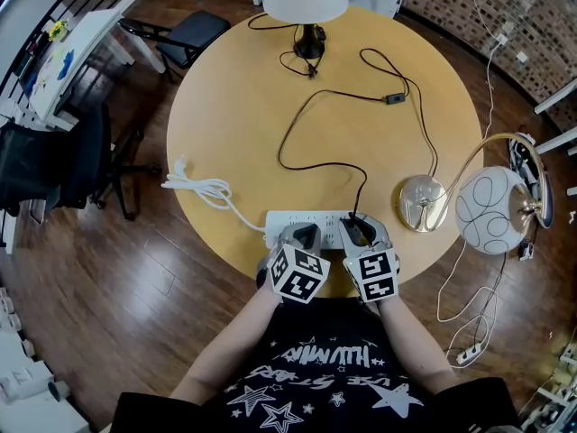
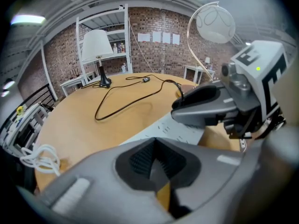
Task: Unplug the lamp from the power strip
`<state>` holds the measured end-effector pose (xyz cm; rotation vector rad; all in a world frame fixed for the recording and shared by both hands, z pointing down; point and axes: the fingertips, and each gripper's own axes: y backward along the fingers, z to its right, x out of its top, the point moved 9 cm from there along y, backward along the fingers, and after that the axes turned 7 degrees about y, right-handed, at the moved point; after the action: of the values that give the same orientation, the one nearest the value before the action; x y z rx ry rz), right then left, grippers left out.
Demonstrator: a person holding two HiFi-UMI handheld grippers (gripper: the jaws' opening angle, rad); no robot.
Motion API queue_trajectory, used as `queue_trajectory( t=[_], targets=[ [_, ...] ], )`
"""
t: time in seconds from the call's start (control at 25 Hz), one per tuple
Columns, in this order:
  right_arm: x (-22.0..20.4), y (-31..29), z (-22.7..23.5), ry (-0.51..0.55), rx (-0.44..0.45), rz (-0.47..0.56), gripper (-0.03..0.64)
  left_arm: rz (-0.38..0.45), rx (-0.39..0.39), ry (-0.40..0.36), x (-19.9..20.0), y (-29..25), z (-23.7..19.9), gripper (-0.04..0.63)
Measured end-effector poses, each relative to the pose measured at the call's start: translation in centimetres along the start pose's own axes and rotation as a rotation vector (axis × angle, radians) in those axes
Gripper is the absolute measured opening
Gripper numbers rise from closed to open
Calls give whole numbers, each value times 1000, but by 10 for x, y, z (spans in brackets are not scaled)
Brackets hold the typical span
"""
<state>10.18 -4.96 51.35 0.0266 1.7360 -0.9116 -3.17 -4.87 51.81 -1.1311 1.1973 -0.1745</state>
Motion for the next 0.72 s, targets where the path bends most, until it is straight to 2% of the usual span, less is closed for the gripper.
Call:
queue_trajectory(
  t=[0.32, 0.6, 0.72],
  targets=[
    [0, 4, -5, 83, -23, 3, 84, 2, 12, 23, 1, 0, 2, 5],
    [0, 3, -7, 87, -24, -2, 84, 0, 15, 28, 0, -1, 0, 6],
    [0, 1, -3, 46, -12, -12, 84, -4, 8, 21, 1, -1, 0, 6]
  ],
)
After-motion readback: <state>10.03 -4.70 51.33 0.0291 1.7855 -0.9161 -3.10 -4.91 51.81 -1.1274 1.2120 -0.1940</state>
